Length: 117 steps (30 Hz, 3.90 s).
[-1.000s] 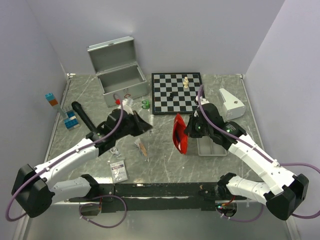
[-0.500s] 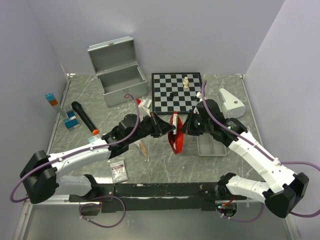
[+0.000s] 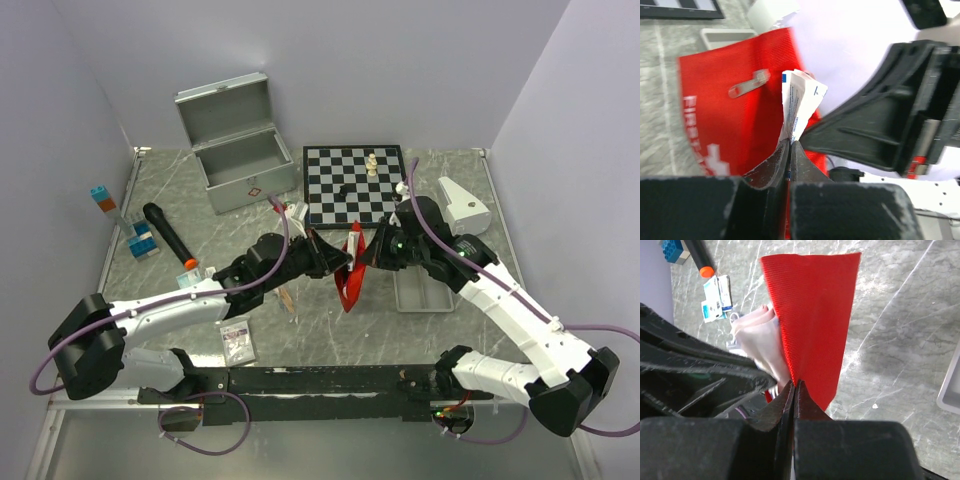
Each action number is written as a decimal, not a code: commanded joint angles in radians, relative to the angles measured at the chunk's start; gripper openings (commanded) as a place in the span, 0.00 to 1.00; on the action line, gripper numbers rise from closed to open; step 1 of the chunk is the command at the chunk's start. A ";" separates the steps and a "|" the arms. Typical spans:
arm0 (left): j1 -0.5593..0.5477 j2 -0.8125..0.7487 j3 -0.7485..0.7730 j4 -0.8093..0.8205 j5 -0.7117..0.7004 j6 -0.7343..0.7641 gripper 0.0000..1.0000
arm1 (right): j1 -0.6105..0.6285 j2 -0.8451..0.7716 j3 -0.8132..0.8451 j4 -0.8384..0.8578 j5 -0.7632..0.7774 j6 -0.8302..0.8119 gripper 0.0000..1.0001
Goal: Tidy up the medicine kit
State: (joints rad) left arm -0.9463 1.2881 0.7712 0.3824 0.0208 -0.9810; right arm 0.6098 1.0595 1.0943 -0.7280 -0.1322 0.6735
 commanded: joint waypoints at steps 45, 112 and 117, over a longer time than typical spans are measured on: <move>0.466 -0.240 -0.104 -0.924 -0.384 -0.047 0.97 | -0.018 -0.058 -0.160 0.091 0.105 -0.146 0.00; 0.428 -0.292 -0.105 -0.498 0.031 0.015 0.01 | -0.018 -0.030 -0.146 0.127 0.010 -0.106 0.00; 0.224 -0.305 -0.067 -0.355 0.028 -0.038 0.01 | -0.018 -0.001 -0.094 0.110 0.014 -0.089 0.00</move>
State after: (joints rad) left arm -0.6064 0.9894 0.6594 -0.1478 0.0135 -0.9585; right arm 0.5968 1.0412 0.9188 -0.6243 -0.1143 0.5602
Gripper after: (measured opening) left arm 0.016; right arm 0.008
